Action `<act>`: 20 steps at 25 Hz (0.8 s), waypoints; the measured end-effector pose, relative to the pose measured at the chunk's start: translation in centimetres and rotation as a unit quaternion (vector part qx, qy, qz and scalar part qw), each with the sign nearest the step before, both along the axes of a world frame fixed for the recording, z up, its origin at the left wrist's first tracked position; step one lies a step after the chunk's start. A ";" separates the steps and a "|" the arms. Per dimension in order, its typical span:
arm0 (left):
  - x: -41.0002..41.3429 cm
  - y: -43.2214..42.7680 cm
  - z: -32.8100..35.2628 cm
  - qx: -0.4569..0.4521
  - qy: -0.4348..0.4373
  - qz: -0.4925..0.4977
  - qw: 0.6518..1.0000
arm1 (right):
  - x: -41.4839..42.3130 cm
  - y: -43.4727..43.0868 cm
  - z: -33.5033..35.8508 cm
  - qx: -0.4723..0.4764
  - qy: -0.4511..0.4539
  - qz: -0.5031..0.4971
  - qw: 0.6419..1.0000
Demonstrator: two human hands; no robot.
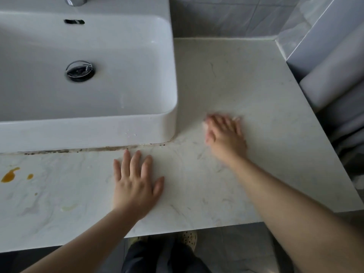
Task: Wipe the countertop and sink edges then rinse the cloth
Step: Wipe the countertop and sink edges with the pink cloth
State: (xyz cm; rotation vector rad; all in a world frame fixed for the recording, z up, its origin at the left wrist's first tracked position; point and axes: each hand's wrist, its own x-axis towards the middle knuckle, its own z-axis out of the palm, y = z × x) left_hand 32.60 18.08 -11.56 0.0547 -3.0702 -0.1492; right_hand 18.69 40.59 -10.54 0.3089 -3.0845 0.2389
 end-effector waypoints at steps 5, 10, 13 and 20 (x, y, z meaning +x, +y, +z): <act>-0.1 0.8 0.0 -0.007 -0.020 0.033 0.999 | 2.9 -3.1 -0.7 -0.028 0.004 0.040 0.999; -0.1 0.9 0.1 -0.003 -0.023 0.041 0.999 | 0.7 6.1 -0.2 -0.007 -0.005 -0.021 1.000; -0.2 0.9 0.3 0.009 -0.023 0.048 0.999 | 2.5 15.1 0.4 -0.011 -0.055 -0.273 0.960; -0.2 0.8 0.5 0.017 -0.051 0.031 0.998 | 15.3 -3.6 -0.3 -0.003 0.009 0.090 0.996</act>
